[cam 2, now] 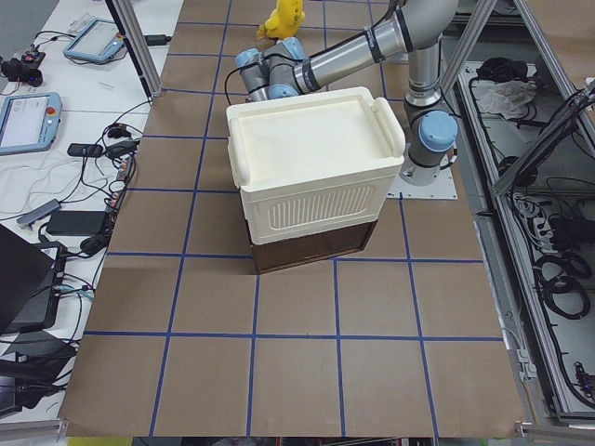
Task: Pull drawer sideways
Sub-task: 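Close the left gripper around the white drawer handle, then pull the handle with the left gripper, sliding the drawer outward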
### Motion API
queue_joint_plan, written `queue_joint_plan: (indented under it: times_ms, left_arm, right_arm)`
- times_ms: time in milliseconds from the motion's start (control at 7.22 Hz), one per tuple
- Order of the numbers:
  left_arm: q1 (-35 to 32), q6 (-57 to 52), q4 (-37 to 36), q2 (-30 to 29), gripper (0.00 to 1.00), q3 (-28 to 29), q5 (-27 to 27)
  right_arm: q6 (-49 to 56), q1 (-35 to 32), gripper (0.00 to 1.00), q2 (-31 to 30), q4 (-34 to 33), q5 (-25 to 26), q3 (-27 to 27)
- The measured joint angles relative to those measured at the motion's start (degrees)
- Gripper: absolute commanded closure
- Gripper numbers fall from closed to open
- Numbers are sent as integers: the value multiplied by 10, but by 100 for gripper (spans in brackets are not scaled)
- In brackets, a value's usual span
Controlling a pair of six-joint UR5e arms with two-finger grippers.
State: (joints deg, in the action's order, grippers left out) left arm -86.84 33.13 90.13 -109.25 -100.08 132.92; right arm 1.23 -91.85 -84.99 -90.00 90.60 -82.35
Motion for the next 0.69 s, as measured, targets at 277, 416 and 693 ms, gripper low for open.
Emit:
queue_joint_plan:
  times_ms: [277,416,693]
  left_arm:
    - [0,1,4,-1,90,3,0]
    - [0,1,5,-3,90,4,0]
    - [0,1,5,-7,87,4,1]
  right_arm:
    - [0,0,0,0,0,0,0]
    - [0,0,0,0,0,0,0]
    - [0,0,0,0,0,0,0]
